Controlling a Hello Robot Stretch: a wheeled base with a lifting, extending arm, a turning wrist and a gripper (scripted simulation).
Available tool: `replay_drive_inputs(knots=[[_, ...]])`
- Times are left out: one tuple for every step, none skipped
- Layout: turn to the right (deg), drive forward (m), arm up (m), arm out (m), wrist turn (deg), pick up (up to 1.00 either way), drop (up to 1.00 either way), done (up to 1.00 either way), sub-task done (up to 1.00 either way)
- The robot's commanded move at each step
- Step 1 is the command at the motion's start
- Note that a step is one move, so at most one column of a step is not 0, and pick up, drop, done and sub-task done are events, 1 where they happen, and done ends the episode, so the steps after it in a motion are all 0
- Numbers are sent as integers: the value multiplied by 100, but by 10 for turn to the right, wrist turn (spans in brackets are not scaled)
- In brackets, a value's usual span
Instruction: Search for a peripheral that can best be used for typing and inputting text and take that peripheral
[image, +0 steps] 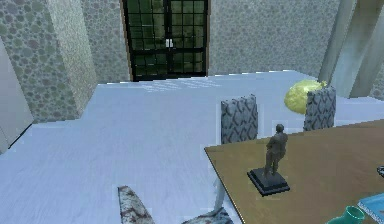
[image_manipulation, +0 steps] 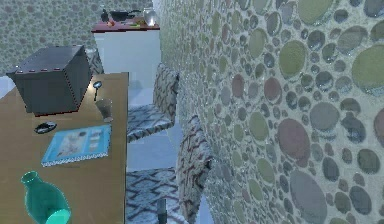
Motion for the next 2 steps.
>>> replay_drive_inputs(knots=[[0, 0, 0, 28, 0, 0, 0, 0, 0], [0, 0, 0, 0, 450, 0, 0, 0, 0]])
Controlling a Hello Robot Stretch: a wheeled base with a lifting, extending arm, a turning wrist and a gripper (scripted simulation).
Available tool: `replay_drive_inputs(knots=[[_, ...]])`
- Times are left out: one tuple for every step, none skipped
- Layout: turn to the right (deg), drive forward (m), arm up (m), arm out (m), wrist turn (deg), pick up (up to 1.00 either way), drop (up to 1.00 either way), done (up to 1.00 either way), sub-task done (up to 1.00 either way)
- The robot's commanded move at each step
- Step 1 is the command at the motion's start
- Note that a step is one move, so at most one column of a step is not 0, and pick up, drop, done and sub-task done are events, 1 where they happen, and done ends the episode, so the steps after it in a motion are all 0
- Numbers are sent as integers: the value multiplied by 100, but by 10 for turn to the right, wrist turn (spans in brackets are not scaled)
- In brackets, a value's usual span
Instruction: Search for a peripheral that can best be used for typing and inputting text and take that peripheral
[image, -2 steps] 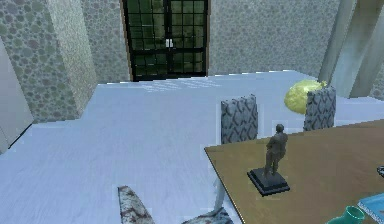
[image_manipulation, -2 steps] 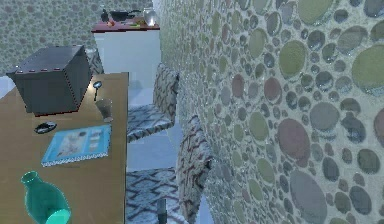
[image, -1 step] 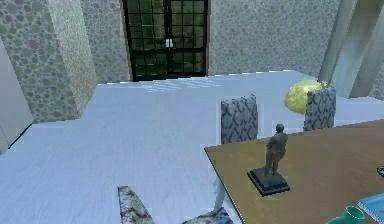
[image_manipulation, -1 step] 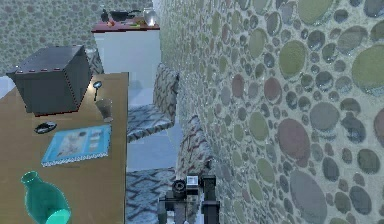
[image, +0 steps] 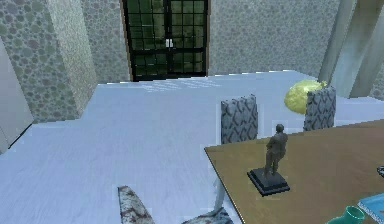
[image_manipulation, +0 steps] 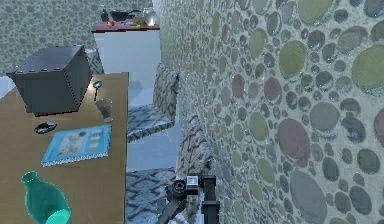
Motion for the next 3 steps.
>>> replay_drive_inputs(knots=[[0, 0, 0, 0, 450, 0, 0, 0, 0], [0, 0, 0, 0, 450, 0, 0, 0, 0], [0, 0, 0, 0, 60, 0, 0, 0, 0]])
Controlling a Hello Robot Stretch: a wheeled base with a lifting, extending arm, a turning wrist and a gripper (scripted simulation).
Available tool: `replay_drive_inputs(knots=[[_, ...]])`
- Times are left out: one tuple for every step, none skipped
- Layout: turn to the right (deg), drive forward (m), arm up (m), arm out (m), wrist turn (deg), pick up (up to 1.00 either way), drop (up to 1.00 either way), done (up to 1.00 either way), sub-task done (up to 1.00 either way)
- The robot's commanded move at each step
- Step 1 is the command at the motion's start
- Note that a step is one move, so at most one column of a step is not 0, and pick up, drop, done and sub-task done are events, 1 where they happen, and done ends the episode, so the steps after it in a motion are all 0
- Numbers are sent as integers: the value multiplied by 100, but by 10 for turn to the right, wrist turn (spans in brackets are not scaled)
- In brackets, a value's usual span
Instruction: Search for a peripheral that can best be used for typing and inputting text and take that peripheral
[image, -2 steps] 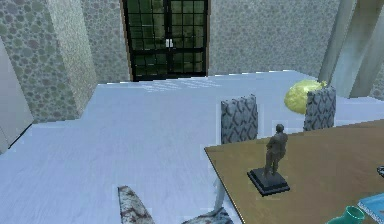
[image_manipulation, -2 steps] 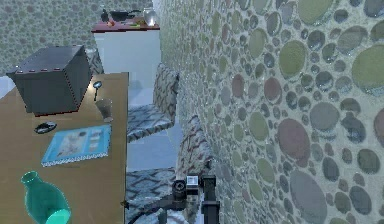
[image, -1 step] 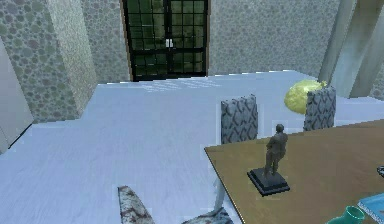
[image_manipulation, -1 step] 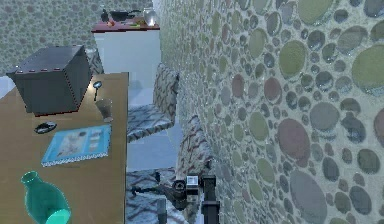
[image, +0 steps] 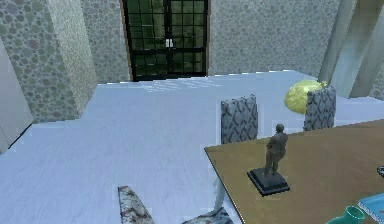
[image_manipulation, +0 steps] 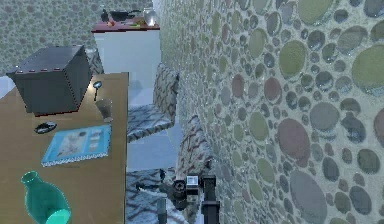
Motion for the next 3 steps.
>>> replay_drive_inputs(knots=[[0, 0, -30, 0, 0, 0, 0, 0, 0], [0, 0, 0, 0, 0, 100, 0, 0, 0], [0, 0, 10, 0, 0, 0, 0, 0, 0]])
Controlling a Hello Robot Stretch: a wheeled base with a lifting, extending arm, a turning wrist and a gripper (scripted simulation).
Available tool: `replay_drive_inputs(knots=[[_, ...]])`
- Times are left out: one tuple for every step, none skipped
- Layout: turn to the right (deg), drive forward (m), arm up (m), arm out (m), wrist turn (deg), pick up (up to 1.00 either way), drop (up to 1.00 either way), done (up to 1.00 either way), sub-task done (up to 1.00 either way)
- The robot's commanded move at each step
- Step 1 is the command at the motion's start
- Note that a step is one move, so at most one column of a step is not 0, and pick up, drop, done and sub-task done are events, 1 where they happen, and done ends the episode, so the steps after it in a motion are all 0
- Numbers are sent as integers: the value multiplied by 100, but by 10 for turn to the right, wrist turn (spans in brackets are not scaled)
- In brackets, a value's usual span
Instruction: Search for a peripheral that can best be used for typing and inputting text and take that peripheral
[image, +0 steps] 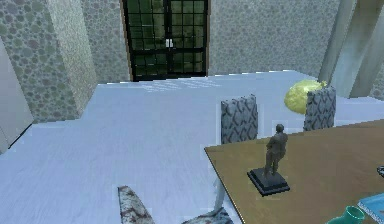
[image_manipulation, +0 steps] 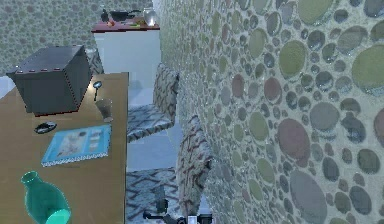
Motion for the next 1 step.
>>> replay_drive_inputs(knots=[[0, 0, 0, 0, 0, 0, 0, 100, 0]])
